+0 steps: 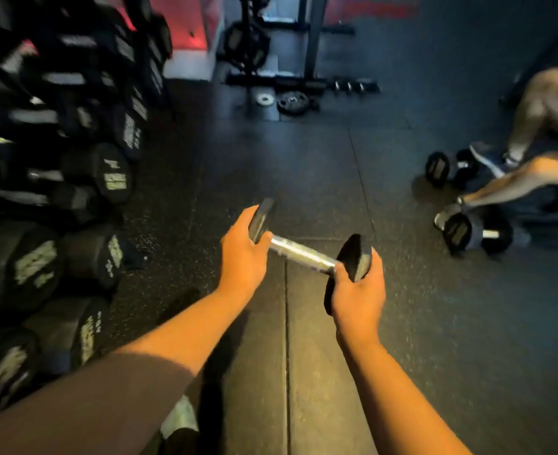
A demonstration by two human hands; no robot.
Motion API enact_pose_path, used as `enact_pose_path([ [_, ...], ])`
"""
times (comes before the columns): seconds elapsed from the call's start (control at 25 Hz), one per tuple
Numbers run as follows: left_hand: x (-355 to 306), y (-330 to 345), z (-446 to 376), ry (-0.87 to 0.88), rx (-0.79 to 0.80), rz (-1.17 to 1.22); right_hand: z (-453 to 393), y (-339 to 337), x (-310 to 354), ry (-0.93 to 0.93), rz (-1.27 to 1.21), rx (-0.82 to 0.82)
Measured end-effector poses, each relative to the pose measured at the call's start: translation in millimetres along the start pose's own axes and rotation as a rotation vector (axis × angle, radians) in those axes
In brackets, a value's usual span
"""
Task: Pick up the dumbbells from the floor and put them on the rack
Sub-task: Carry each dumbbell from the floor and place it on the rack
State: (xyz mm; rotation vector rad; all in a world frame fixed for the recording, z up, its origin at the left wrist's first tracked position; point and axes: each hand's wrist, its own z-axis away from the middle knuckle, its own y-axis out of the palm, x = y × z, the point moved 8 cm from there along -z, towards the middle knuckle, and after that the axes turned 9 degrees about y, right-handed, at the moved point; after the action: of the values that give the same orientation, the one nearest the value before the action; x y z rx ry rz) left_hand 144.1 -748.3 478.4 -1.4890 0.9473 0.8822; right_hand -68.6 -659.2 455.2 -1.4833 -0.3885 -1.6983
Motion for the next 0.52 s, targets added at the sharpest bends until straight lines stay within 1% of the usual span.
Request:
enact_pose_path([
  [0.12,-62,-85,18,0.041,-0.219,0.032,45,12,85,-0.106,-0.012,0.114],
  [0.24,-94,-180,51,0.019,-0.438,0.049,108,43,155,-0.250,0.008,0.265],
  [0.36,-96,-275,99,-0.035,-0.650,0.041,184,86,200,-0.350,0.020,0.441],
  [0.52,-86,-388,176,-0.081,-0.844,-0.022,302,147,224,-0.418,0.001,0.691],
])
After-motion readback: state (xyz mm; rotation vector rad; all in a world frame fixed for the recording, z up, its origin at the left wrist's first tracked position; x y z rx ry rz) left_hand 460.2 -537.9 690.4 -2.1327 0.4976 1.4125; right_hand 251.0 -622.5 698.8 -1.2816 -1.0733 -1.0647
